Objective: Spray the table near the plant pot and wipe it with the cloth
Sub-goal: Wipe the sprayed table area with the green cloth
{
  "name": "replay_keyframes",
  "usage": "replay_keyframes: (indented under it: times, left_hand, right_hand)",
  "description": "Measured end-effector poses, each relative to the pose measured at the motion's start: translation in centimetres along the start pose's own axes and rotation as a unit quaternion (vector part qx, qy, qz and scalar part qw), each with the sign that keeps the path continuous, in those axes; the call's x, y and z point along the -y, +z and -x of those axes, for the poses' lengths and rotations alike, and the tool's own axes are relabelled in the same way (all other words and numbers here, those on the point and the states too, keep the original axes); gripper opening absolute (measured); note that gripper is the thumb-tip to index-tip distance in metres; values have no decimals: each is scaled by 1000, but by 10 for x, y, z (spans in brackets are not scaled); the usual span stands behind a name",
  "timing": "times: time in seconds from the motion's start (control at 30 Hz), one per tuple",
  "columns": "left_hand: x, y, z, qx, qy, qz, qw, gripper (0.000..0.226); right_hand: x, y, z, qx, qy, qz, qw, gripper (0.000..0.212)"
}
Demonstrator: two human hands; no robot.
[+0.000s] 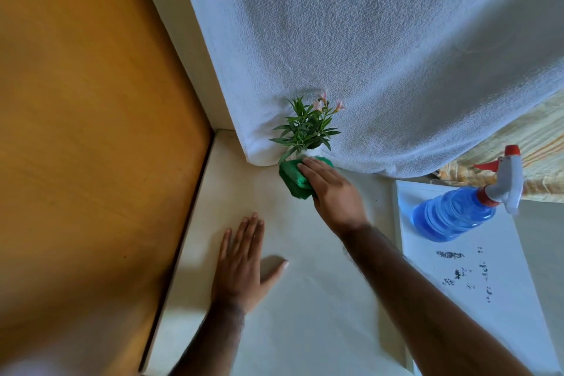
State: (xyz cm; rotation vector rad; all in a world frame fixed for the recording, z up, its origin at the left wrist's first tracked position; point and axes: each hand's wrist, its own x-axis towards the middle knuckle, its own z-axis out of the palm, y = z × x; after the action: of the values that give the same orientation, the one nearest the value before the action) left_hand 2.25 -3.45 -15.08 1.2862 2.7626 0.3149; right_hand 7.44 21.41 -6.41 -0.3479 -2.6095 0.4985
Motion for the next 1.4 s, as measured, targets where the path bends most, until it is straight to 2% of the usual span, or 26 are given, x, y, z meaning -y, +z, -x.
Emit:
replay_keyframes:
  times: [0.3,0.4,0.53,0.77,1.0,1.27,1.4]
  left_hand:
    - [2,5,0,-24,7,4,1000,99]
    - [2,3,2,-16,4,0,1000,100]
    - [0,3,1,-10,-1,-2,1000,101]
    - [2,5,1,-35,5,4,999,99]
    - [3,6,1,-36,5,1,999,101]
    - [4,10,1,-47,8,4,999,100]
    - [6,11,1,-44,8,3,999,101]
  right_hand:
    - [-11,5,12,32,-32,31,998,51]
    - [-8,3,3,12,-61,42,997,37]
    - [-10,1,-12,1,-100,45,994,44]
    - [-22,13,6,43,-126,62,989,35]
    - [-14,5,-19,11,-171,65,983,33]
    - [-25,3,2,67,-143,31,987,47]
    - [-21,0,-5,35,-161,32,986,35]
